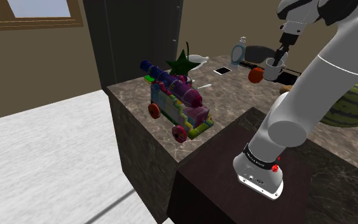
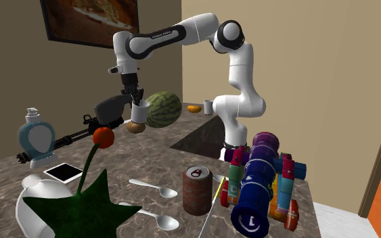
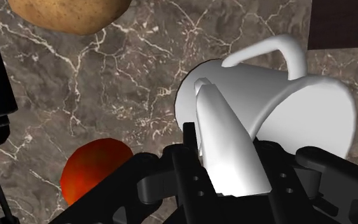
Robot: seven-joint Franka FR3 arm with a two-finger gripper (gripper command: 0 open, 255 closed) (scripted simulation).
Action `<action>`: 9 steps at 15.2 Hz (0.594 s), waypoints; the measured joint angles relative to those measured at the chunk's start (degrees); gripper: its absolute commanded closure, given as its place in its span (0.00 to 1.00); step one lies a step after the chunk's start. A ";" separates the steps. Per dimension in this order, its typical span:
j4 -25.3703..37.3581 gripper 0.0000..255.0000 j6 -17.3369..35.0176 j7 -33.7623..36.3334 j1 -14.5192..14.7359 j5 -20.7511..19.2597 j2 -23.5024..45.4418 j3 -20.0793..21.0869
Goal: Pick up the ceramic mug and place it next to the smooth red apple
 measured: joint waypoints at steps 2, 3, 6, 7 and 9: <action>-1.40 1.00 1.55 -0.26 0.09 0.39 0.46 -0.37; -1.79 1.00 2.29 -0.92 0.33 1.29 1.46 -1.03; -3.83 1.00 4.79 -2.00 0.50 2.71 2.99 -1.88; -4.23 1.00 5.53 -2.85 0.59 3.90 4.24 -2.37; -5.25 1.00 6.90 -3.99 0.42 5.45 5.75 -2.71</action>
